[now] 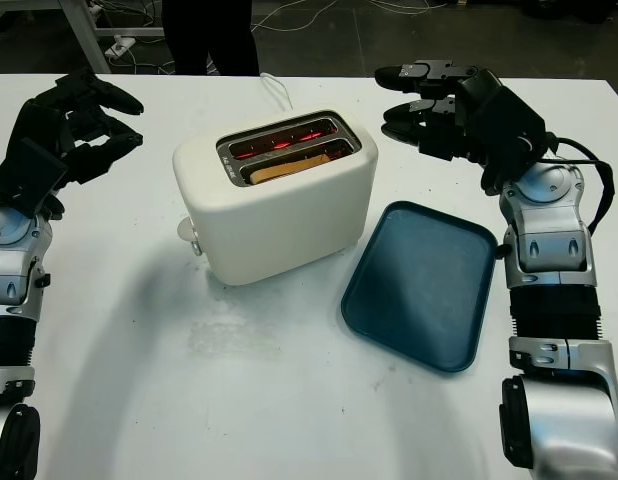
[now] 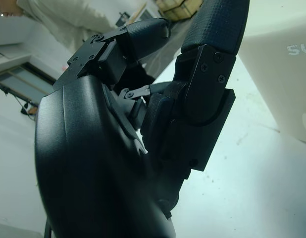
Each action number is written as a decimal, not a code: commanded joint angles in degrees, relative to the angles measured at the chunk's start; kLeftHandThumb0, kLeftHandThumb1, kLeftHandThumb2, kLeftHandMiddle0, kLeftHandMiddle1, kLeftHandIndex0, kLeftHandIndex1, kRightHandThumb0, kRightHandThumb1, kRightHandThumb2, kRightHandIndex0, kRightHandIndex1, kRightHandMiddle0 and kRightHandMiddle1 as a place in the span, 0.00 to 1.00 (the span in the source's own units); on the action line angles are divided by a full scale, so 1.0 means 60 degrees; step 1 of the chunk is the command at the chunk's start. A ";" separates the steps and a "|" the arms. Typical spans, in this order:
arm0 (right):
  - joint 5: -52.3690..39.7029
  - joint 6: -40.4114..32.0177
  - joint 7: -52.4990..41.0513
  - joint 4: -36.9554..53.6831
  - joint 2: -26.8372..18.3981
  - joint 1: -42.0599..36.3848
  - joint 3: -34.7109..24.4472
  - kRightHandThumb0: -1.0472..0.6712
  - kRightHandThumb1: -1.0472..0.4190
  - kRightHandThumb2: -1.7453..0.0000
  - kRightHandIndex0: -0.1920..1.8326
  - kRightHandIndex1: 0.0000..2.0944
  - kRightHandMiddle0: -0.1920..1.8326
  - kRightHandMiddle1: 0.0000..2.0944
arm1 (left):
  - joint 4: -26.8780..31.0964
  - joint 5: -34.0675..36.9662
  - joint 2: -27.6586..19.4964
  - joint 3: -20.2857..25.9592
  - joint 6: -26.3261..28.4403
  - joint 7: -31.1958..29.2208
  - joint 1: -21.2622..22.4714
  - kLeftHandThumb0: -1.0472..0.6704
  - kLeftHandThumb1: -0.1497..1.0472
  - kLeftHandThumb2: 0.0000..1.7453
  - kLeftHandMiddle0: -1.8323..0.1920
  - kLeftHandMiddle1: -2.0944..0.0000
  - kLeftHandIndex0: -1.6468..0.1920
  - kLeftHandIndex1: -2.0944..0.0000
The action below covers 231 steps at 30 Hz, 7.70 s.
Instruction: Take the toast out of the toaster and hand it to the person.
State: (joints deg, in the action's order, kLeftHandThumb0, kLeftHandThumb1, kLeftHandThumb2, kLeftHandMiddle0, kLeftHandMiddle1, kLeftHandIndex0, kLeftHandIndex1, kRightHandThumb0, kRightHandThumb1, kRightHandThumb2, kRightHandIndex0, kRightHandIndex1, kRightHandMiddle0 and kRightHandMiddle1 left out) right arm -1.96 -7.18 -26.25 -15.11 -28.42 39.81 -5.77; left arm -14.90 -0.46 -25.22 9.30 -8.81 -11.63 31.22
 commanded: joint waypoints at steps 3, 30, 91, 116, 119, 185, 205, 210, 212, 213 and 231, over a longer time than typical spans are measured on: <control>-0.0061 0.0150 0.0038 -0.0029 0.0009 0.0155 0.0007 0.48 0.09 0.99 0.36 0.28 0.46 0.01 | -0.0040 -0.0006 -0.0136 0.0059 -0.0113 -0.0004 0.0068 0.00 0.89 0.07 0.63 0.39 0.63 0.43; -0.0074 -0.0095 0.0049 0.0296 0.0038 0.0029 0.0098 0.46 0.09 0.99 0.37 0.27 0.46 0.00 | -0.0008 -0.0010 -0.0120 0.0050 -0.0177 -0.0017 0.0034 0.00 0.89 0.08 0.63 0.39 0.63 0.42; -0.0137 -0.0372 0.0067 0.0518 0.0081 -0.0018 0.0125 0.45 0.09 1.00 0.37 0.28 0.46 0.00 | 0.0067 -0.0021 -0.0115 0.0147 -0.0132 0.0030 -0.0024 0.00 0.89 0.08 0.63 0.39 0.64 0.41; -0.0116 -0.0351 0.0049 0.0555 0.0047 -0.0021 0.0131 0.45 0.09 1.00 0.37 0.28 0.46 0.00 | 0.0083 0.0007 -0.0118 0.0124 -0.0133 -0.0014 -0.0011 0.00 0.89 0.08 0.62 0.40 0.63 0.43; -0.0135 -0.0286 0.0030 0.0508 0.0049 -0.0019 0.0116 0.44 0.09 1.00 0.37 0.27 0.46 0.00 | 0.0066 0.0017 -0.0113 0.0132 -0.0214 -0.0023 -0.0032 0.00 0.89 0.08 0.63 0.40 0.63 0.43; 0.5560 0.4899 0.0473 -0.1269 0.0198 0.2985 0.4538 0.37 0.32 0.99 0.36 0.35 0.50 0.04 | 0.0664 0.0261 0.0006 0.0242 0.0262 0.0011 -0.0437 0.00 0.89 0.05 0.61 0.41 0.61 0.44; 0.5473 0.4757 0.0011 -0.1307 -0.0083 0.2908 0.4424 0.36 0.28 1.00 0.39 0.29 0.51 0.03 | 0.0854 0.0194 0.0022 0.0249 0.0443 0.0114 -0.0487 0.00 0.89 0.05 0.61 0.42 0.61 0.44; 0.5559 0.4448 -0.0492 -0.1085 -0.0226 0.2807 0.4460 0.36 0.28 1.00 0.45 0.31 0.55 0.04 | 0.0827 0.0183 0.0017 0.0251 0.0371 0.0118 -0.0486 0.00 0.89 0.05 0.61 0.41 0.61 0.43; 0.5760 0.4102 -0.0798 -0.0903 -0.0316 0.2806 0.4558 0.35 0.27 1.00 0.46 0.32 0.56 0.04 | 0.0860 0.0208 0.0013 0.0258 0.0435 0.0099 -0.0487 0.00 0.89 0.05 0.61 0.41 0.61 0.43; 0.5886 0.3918 -0.0923 -0.0802 -0.0356 0.2798 0.4612 0.34 0.26 0.99 0.47 0.33 0.57 0.04 | 0.0878 0.0220 0.0011 0.0260 0.0465 0.0089 -0.0487 0.00 0.89 0.05 0.61 0.41 0.62 0.43; 0.6472 0.5319 0.1289 -0.1341 -0.0428 0.2673 0.4634 0.32 0.09 0.86 0.67 0.83 0.53 0.83 | 0.0826 0.0212 0.0035 0.0258 0.0423 0.0111 -0.0486 0.00 0.89 0.05 0.61 0.41 0.62 0.42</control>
State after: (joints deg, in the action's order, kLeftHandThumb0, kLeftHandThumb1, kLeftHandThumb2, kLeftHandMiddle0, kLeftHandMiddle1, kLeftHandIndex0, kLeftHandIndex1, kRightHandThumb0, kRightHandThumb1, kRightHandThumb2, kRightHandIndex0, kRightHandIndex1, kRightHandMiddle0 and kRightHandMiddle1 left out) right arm 38.44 22.43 -19.14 -22.22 -31.17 57.08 22.57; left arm -10.11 0.65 -24.99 10.44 -6.15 -11.37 28.90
